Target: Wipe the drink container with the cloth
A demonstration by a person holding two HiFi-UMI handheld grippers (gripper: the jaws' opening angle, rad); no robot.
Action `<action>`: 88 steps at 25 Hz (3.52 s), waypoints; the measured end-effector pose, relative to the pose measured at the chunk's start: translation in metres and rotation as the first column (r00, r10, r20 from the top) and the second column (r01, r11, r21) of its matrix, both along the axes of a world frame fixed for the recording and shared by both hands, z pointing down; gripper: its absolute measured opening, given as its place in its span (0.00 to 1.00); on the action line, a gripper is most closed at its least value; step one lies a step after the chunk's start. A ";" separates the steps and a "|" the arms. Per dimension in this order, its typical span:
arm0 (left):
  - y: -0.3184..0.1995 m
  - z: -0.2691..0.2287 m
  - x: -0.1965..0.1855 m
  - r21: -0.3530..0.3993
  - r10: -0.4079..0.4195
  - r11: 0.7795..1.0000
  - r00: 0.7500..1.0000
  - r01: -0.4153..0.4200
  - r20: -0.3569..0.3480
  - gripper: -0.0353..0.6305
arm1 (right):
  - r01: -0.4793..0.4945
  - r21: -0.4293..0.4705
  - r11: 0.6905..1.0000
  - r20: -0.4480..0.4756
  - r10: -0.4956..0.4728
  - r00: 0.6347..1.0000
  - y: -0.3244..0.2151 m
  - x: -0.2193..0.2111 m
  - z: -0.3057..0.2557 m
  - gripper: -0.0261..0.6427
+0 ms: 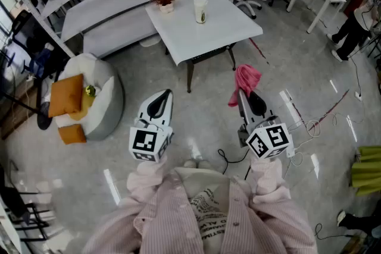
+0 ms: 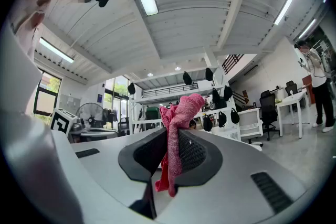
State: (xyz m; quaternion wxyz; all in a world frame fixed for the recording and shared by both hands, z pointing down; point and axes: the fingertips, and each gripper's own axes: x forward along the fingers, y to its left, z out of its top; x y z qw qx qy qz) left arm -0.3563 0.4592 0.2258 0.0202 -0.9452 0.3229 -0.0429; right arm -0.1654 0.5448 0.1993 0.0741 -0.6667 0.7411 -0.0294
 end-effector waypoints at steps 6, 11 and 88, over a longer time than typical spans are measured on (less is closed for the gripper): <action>0.003 -0.001 0.012 0.009 -0.005 1.000 1.000 0.005 0.001 0.06 | -0.004 -0.001 1.000 0.007 0.004 1.000 0.005 0.016 0.001 0.10; 0.004 -0.003 0.024 0.009 0.008 1.000 1.000 -0.008 -0.011 0.06 | -0.008 0.015 1.000 0.019 0.008 1.000 0.006 0.028 -0.002 0.10; -0.420 0.098 0.235 -0.244 0.141 0.960 0.990 -0.134 0.012 0.59 | 0.019 -0.134 0.991 0.140 0.000 0.990 -0.431 0.224 0.081 0.10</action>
